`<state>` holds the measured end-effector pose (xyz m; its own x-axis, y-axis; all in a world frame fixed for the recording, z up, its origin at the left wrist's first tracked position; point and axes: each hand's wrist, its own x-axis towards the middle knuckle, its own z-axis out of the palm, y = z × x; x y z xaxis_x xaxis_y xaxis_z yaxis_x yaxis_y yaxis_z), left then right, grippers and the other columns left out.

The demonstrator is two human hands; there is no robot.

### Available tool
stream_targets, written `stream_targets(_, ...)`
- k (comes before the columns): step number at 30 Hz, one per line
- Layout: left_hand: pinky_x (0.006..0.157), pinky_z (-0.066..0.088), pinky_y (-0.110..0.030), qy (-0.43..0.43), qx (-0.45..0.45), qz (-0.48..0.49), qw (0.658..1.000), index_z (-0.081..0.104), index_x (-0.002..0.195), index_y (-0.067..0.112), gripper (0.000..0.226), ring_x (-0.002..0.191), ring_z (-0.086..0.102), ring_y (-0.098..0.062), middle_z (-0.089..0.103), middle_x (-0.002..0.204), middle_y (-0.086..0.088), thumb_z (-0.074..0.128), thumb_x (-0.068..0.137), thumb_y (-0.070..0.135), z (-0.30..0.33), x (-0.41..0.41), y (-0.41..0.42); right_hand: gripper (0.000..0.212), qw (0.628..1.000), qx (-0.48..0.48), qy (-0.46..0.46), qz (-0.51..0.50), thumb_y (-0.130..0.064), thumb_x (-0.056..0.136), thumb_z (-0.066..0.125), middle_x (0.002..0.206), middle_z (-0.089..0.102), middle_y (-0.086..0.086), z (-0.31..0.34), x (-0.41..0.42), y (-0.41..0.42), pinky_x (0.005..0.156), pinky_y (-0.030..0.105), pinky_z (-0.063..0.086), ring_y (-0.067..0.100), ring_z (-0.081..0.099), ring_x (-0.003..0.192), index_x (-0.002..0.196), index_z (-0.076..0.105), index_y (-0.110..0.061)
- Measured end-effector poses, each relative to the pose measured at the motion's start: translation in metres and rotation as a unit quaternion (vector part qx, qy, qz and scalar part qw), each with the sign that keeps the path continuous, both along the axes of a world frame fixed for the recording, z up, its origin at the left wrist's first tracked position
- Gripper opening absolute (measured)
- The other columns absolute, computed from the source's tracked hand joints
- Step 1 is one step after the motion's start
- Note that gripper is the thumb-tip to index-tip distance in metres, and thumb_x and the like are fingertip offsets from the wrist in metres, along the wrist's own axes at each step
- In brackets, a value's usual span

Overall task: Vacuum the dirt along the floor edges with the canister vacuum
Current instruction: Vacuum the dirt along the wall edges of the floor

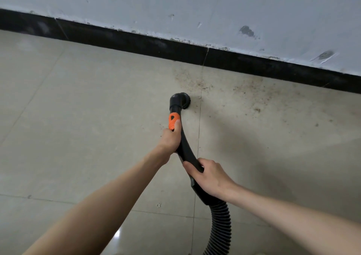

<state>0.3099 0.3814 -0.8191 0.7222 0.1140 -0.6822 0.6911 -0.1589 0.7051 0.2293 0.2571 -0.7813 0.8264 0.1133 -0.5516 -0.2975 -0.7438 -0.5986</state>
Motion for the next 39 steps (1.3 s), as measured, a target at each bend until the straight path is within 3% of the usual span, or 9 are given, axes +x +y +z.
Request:
stream_targets(4,0.059,0.042,-0.025,-0.008,0.015,0.008,1.0,0.052,0.102,0.006,0.048,0.07,0.051,-0.014,0.052,0.09,-0.007,0.032,0.097,0.05,0.001,0.005,0.003,0.042,1.0,0.013,-0.009,0.011,-0.052,0.094,0.051,0.057,0.051,-0.01,-0.007,0.008,0.002,0.047,0.014,0.034,0.002,0.047,0.049,0.066,0.045,-0.021)
stream_targets(7,0.066,0.045,-0.028,-0.01,0.006,0.064,0.998,0.05,0.105,0.006,0.047,0.074,0.053,-0.015,0.053,0.09,-0.005,0.034,0.096,0.05,0.003,0.004,0.014,0.043,0.999,0.024,-0.015,0.036,-0.053,0.093,0.051,0.057,0.053,-0.009,-0.012,0.013,0.01,0.05,0.016,0.036,0.004,0.049,0.052,0.066,0.046,-0.02)
stream_targets(10,0.079,0.048,-0.032,0.0,0.004,0.127,0.992,0.049,0.108,0.007,0.05,0.089,0.056,-0.022,0.055,0.094,-0.005,0.035,0.094,0.053,-0.001,-0.009,0.036,0.039,0.995,0.046,0.001,0.088,-0.054,0.092,0.052,0.059,0.06,-0.009,-0.018,0.012,0.022,0.064,0.026,0.047,0.007,0.058,0.06,0.072,0.05,-0.02)
stream_targets(13,0.091,0.05,-0.038,0.012,0.005,0.197,0.98,0.051,0.119,0.004,0.061,0.097,0.058,-0.025,0.056,0.101,-0.007,0.037,0.092,0.057,-0.005,-0.026,0.062,0.035,0.986,0.076,0.024,0.144,-0.052,0.092,0.054,0.059,0.063,-0.009,-0.018,0.013,0.035,0.068,0.025,0.051,0.007,0.062,0.061,0.073,0.05,-0.023)
stream_targets(21,0.089,0.048,-0.037,0.002,-0.023,0.314,0.949,0.04,0.139,0.016,0.066,0.112,0.052,-0.024,0.052,0.126,-0.007,0.033,0.092,0.061,-0.008,-0.082,0.091,0.04,0.956,0.043,0.039,0.289,-0.059,0.089,0.052,0.086,0.069,0.007,-0.016,-0.001,0.054,0.078,0.038,0.054,0.026,0.066,0.083,0.073,0.046,-0.024)
stream_targets(26,0.089,0.049,-0.037,0.011,-0.018,0.319,0.947,0.045,0.132,0.01,0.062,0.103,0.054,-0.026,0.054,0.111,-0.007,0.035,0.093,0.057,-0.005,-0.093,0.081,0.042,0.953,0.027,0.049,0.299,-0.062,0.089,0.05,0.087,0.066,0.006,-0.01,-0.008,0.044,0.074,0.035,0.051,0.025,0.063,0.081,0.074,0.046,-0.022)
stream_targets(31,0.073,0.049,-0.034,0.012,-0.048,0.263,0.964,0.045,0.109,0.011,0.04,0.088,0.057,-0.02,0.055,0.092,-0.003,0.043,0.093,0.048,-0.001,-0.092,0.066,0.044,0.966,0.026,0.046,0.253,-0.062,0.089,0.05,0.074,0.059,-0.002,-0.007,-0.02,0.027,0.067,0.032,0.048,0.019,0.059,0.07,0.073,0.046,-0.022)
stream_targets(34,0.064,0.05,-0.031,0.013,-0.053,0.22,0.974,0.051,0.104,0.009,0.037,0.078,0.056,-0.019,0.052,0.084,-0.005,0.044,0.092,0.043,0.004,-0.085,0.051,0.043,0.976,0.047,0.055,0.207,-0.06,0.089,0.051,0.077,0.065,0.001,-0.008,-0.024,0.012,0.072,0.034,0.052,0.021,0.065,0.074,0.074,0.048,-0.02)
stream_targets(39,0.063,0.052,-0.031,0.018,-0.052,0.175,0.983,0.052,0.088,0.011,0.032,0.074,0.057,-0.019,0.053,0.083,-0.006,0.045,0.092,0.042,0.004,-0.085,0.028,0.038,0.984,0.059,0.066,0.157,-0.054,0.09,0.052,0.066,0.064,-0.004,-0.007,-0.037,-0.007,0.067,0.035,0.055,0.019,0.066,0.066,0.073,0.048,-0.02)
